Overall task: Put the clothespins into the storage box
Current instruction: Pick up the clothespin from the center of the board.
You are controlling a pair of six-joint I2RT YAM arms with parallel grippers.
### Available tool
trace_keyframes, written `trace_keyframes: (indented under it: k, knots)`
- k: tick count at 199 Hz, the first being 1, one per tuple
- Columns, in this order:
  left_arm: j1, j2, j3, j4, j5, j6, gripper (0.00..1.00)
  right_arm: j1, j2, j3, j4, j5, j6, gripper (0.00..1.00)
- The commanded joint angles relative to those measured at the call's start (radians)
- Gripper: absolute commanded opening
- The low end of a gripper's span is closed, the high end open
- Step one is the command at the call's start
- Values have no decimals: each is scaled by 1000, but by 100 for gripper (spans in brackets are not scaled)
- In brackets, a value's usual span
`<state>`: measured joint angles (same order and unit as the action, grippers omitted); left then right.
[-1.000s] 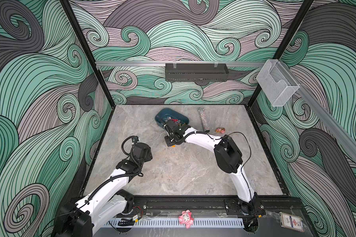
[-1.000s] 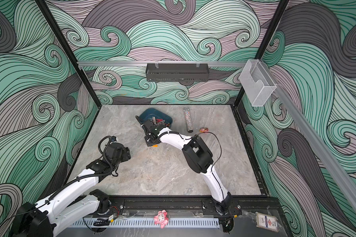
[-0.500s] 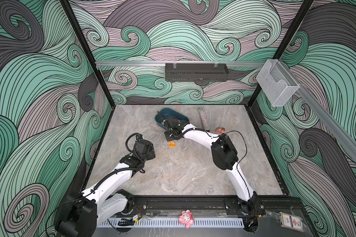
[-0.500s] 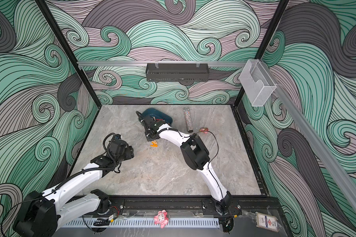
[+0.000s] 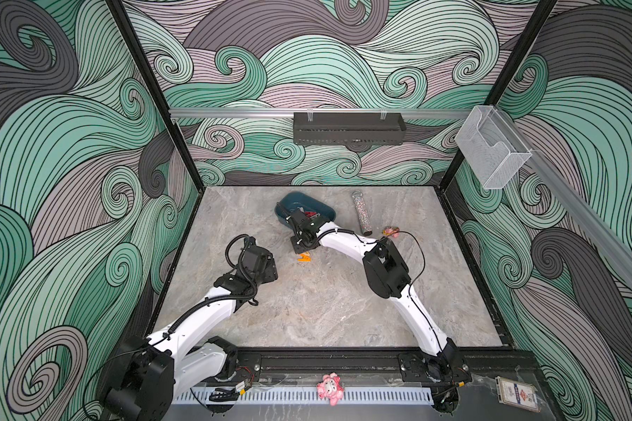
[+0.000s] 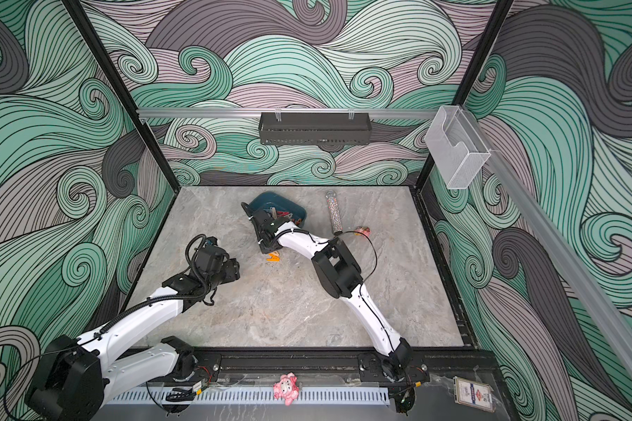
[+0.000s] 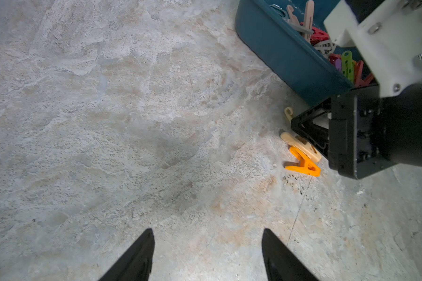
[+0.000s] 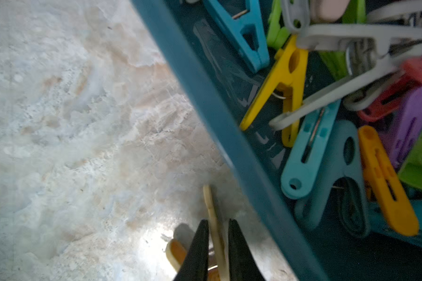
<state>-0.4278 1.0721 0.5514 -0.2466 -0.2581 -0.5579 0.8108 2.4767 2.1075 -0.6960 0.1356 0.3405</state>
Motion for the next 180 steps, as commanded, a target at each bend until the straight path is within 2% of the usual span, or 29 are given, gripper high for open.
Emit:
trace_keyframes:
  k: [1,66,114,141,180]
  knots:
    - [4,11,27,10,6,9,71,-1,19,11,-29,25,6,11]
    - [4,55,82,57,-32,22,71,1,-188,-55,-17,-12,24,8]
    - [0,122,158,129,39,92,71,-27,-294,-87,-12,15,32,8]
    - [-4,131,164,189,93,143,72,-50,-296,-68,0,43,23,8]
    - [-21,187,179,230,125,157,72,-95,-210,28,-3,73,12,8]
